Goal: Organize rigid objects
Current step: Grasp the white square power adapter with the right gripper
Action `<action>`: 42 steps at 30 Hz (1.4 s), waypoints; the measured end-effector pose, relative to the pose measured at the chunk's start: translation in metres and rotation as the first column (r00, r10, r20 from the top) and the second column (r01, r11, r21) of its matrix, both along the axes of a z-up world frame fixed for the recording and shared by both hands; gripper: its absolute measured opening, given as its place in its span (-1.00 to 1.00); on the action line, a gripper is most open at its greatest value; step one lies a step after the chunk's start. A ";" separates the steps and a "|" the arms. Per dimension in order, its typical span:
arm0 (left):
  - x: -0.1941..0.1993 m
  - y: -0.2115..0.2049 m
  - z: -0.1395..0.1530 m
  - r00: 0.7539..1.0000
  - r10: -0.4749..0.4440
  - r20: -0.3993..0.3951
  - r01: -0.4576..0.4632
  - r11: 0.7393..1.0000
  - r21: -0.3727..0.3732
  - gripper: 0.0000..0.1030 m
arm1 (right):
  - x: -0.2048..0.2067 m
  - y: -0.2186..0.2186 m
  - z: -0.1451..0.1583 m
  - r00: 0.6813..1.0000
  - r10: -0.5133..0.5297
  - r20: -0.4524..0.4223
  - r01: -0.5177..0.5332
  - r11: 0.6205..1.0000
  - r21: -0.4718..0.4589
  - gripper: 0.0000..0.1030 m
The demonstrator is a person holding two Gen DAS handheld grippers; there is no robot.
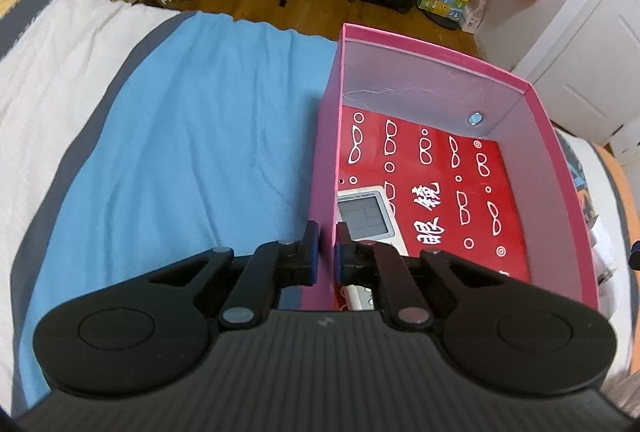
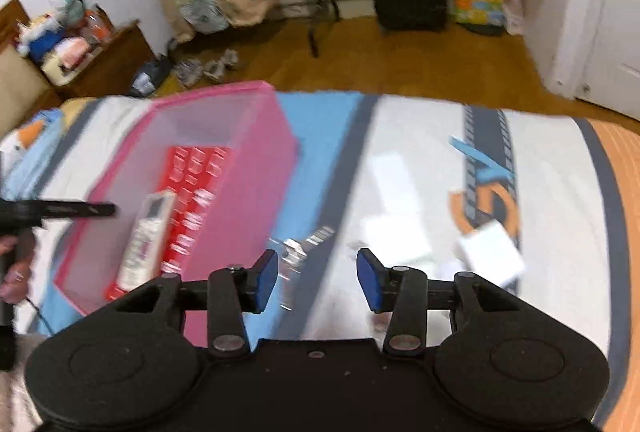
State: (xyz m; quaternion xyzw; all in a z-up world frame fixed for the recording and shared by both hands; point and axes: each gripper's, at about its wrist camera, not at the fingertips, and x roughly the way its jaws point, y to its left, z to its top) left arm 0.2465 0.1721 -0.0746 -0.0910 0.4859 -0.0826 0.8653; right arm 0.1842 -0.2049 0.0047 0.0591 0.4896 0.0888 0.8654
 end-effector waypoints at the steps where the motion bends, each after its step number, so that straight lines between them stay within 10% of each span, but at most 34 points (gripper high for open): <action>1: 0.000 -0.001 0.000 1.000 -0.003 0.002 0.003 1.000 0.010 -0.86 | -0.002 -0.006 -0.007 1.000 -0.009 -0.005 0.008 1.000 -0.006 -0.03; 7: 0.001 0.000 -0.001 1.000 -0.001 0.001 0.001 1.000 0.010 -0.86 | 0.008 -0.023 -0.054 0.998 -0.067 0.017 0.067 0.997 -0.025 -0.03; 14: 0.003 0.002 -0.005 1.000 -0.005 -0.004 0.005 1.000 0.002 -0.86 | 0.032 -0.003 -0.068 0.986 0.157 0.060 -0.138 0.958 -0.252 0.27; 42: 0.004 -0.001 -0.007 1.000 -0.006 -0.005 0.006 1.000 0.010 -0.86 | 0.018 -0.007 -0.053 0.988 0.018 0.155 -0.012 0.999 -0.040 0.17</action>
